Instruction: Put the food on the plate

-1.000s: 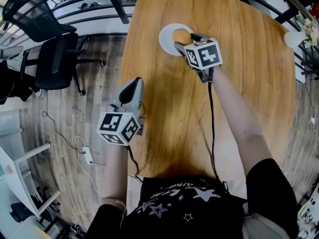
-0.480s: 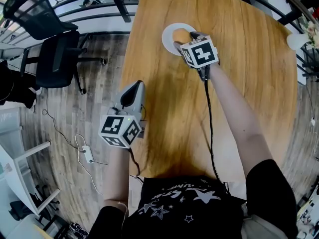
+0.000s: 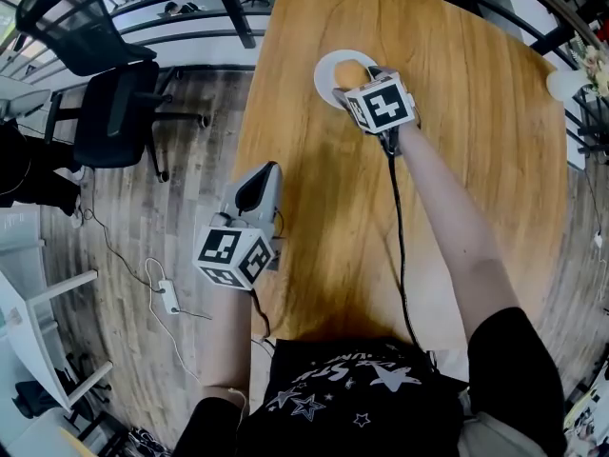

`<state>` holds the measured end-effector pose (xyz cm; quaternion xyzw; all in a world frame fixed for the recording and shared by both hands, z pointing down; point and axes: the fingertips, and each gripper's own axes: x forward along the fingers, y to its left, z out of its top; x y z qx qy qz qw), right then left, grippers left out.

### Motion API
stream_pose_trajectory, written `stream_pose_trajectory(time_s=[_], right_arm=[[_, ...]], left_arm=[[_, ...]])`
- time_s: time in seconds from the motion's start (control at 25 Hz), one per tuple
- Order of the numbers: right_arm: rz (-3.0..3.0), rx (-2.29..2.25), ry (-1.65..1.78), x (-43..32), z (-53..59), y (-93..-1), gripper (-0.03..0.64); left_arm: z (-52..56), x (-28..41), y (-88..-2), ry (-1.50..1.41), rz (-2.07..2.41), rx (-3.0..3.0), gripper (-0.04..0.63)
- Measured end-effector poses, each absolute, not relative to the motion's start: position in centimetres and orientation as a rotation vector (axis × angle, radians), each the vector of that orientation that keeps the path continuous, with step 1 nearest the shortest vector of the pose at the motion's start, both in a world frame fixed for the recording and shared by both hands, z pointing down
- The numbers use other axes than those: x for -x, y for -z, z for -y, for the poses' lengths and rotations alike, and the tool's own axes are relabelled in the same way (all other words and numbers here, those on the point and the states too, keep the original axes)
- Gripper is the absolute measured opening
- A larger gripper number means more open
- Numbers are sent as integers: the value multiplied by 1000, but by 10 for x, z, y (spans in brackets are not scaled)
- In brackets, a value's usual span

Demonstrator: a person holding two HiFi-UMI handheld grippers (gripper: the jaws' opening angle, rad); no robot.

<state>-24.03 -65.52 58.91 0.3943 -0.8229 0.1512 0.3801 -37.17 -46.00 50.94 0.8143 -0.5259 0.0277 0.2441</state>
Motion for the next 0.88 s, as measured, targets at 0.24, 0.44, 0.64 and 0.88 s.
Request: stream_pose_trajectory(time_s=[0.24,0.44,0.64,0.88], right_arm=[[2099,-1098,-392,228,657,-572,377],[2105,-1092,-423,222,645,-559,377],[2138,-1124,-463,212,631,-537,376],[2170,-1144,-485,200,609,-505,336]], left_arm=[[449,375,-500,-56,1458,-2218,2],[441,377,-488,-35,1478,-2225,2],[428,370,-473,-21,1487,-2239,2],[409,365,-446,0,1507,-2275,2]])
